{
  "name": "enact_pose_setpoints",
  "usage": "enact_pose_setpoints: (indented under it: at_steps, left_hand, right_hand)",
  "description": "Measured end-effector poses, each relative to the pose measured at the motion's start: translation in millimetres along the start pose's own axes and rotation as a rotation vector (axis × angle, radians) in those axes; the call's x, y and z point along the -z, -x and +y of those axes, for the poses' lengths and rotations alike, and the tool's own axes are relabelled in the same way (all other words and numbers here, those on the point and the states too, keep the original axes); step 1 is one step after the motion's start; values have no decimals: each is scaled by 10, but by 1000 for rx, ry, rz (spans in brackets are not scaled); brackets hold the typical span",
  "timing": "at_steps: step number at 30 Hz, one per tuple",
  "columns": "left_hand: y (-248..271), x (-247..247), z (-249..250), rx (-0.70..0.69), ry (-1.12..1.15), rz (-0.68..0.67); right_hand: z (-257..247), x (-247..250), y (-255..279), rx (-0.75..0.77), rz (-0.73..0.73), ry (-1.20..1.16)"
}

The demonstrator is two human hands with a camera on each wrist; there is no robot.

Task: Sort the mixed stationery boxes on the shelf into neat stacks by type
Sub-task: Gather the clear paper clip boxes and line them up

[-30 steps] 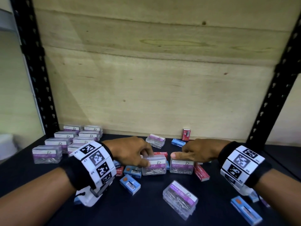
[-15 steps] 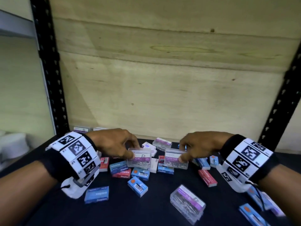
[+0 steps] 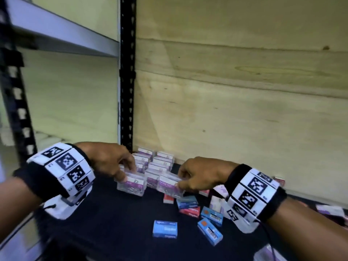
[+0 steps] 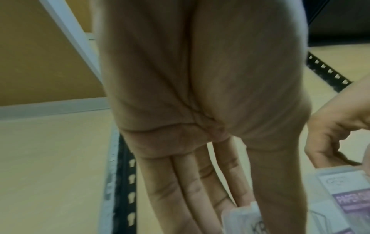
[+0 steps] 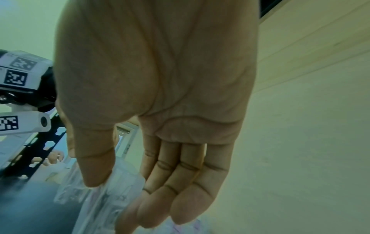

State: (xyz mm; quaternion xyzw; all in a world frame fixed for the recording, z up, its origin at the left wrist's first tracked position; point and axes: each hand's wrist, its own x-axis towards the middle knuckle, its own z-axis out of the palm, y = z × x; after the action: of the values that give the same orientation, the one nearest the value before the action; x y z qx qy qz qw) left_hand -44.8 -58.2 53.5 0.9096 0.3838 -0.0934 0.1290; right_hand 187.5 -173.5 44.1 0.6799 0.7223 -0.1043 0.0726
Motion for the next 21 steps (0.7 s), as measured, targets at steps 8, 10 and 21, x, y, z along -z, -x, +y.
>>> enact_pose_setpoints:
  at_steps: [8, 10, 21]
  left_hand:
    - [-41, -162, -493, 147, -15, -26]
    - [-64, -191, -520, 142, 13, -23]
    - [-225, -329, -609, 67, 20, 66]
  right_hand:
    - [-491, -33, -500, 46, -63, 126]
    - [-529, -59, -572, 38, -86, 154]
    - [-493, -160, -692, 15, -80, 133]
